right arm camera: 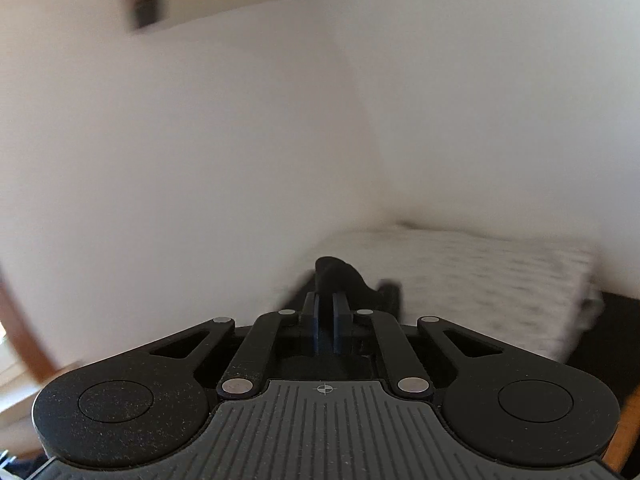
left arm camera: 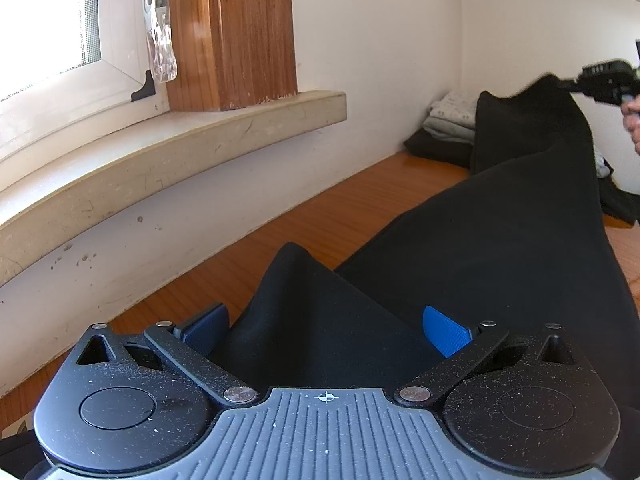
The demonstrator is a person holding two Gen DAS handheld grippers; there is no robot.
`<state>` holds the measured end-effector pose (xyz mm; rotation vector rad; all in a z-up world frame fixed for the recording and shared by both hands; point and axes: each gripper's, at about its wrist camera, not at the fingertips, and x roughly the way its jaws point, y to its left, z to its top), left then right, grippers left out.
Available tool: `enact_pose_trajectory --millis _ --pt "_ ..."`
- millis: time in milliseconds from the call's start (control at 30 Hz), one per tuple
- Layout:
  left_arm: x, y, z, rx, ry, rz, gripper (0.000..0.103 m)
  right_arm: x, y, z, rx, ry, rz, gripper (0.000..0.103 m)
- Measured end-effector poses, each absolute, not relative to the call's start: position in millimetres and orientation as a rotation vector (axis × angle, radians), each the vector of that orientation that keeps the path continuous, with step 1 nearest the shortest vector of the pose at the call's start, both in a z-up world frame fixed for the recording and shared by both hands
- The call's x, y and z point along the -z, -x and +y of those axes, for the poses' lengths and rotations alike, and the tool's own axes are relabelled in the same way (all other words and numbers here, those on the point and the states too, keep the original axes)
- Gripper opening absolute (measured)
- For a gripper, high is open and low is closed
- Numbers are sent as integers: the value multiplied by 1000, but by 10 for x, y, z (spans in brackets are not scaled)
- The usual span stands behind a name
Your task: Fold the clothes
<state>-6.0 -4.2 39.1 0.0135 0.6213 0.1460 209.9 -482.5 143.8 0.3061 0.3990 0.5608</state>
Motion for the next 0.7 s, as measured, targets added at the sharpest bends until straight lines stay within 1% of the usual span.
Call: enact_pose_trajectory --millis 133,233,433,700 --pt "-396 61 -47 -146 -15 619 103 -1639 -1766 -4361 -714 -252 388 7" --pt "-401 69 -46 -145 -14 614 103 -1667 -1434 -3939 -833 -173 396 7" --pt "-405 73 -26 -144 -9 612 103 -1347 -1040 -3364 -948 -21 465 7" --pt "-406 77 -19 -147 -9 613 103 -968 -671 -3315 -1045 60 522 7"
